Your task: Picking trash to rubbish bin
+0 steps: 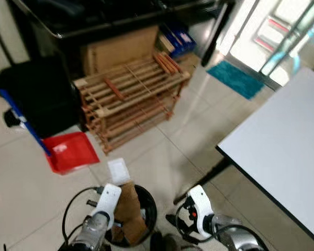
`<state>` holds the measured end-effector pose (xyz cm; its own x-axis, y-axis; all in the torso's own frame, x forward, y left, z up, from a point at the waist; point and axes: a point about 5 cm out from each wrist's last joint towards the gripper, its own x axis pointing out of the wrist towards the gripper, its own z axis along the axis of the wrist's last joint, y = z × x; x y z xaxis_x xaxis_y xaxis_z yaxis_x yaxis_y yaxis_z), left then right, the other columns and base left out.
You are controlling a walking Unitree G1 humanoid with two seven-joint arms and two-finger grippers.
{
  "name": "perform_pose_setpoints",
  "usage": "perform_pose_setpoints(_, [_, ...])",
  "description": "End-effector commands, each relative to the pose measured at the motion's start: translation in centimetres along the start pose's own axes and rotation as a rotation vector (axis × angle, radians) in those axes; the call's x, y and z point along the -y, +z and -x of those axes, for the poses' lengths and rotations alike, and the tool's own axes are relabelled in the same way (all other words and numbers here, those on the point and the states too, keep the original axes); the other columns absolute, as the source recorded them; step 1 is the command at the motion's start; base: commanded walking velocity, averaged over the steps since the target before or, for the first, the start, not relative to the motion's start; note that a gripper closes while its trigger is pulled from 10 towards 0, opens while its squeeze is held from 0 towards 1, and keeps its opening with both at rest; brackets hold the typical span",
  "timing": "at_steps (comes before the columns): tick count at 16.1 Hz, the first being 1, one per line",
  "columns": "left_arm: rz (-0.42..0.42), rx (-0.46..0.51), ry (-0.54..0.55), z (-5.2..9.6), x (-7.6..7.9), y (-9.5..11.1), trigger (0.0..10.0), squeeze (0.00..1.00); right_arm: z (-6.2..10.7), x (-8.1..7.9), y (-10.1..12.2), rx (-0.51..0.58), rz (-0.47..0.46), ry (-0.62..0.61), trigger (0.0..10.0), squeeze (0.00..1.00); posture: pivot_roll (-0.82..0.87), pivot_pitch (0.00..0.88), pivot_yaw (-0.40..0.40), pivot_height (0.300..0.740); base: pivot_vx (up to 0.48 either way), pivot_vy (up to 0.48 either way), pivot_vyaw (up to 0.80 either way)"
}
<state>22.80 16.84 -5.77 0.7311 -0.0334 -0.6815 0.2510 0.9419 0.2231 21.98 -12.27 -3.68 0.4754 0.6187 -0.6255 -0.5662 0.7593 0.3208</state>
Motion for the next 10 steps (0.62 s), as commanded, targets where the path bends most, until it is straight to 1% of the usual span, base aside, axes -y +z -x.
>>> perform_pose_setpoints(1, [-0.018,-0.013,-0.033,0.1,0.9,-0.5,10.0,0.00,0.7,0.2,0.1,-0.002,-0.005,0.012,10.0,0.00,-0.19,0.253,-0.188,0.740,0.000,0.000,0.00])
perform_pose_setpoints(3, [-0.042,-0.008,-0.043,0.1,1.1,-0.4,10.0,0.00,1.6,-0.2,0.3,0.004,-0.001,0.021,10.0,0.00,-0.20,0.260,-0.197,0.740,0.000,0.000,0.00])
perform_pose_setpoints(4, [-0.049,-0.008,-0.043,0.1,1.1,-0.4,10.0,0.00,1.8,-0.3,0.4,0.003,-0.002,0.021,10.0,0.00,-0.20,0.260,-0.197,0.740,0.000,0.000,0.00])
perform_pose_setpoints(5, [-0.100,-0.012,0.012,0.0,0.5,-0.2,10.0,0.00,2.1,-0.5,0.2,-0.005,-0.001,0.025,10.0,0.00,-0.20,0.260,-0.199,0.740,0.000,0.000,0.00])
perform_pose_setpoints(6, [-0.125,-0.012,0.102,0.0,-0.7,0.0,10.0,0.00,2.2,-0.5,-0.2,-0.012,-0.005,0.023,10.0,0.00,-0.19,0.258,-0.199,0.740,0.000,0.000,0.00])
perform_pose_setpoints(9, [-0.093,0.021,0.183,0.0,-2.1,0.6,10.0,0.00,2.5,-0.9,-0.4,-0.021,-0.012,0.022,10.0,0.00,-0.19,0.258,-0.196,0.740,0.000,0.000,0.00])
perform_pose_setpoints(10, [-0.074,0.038,0.187,0.0,-2.3,0.8,10.0,0.00,2.6,-1.1,-0.4,-0.024,-0.010,0.022,10.0,0.00,-0.20,0.261,-0.195,0.740,0.000,0.000,0.00])
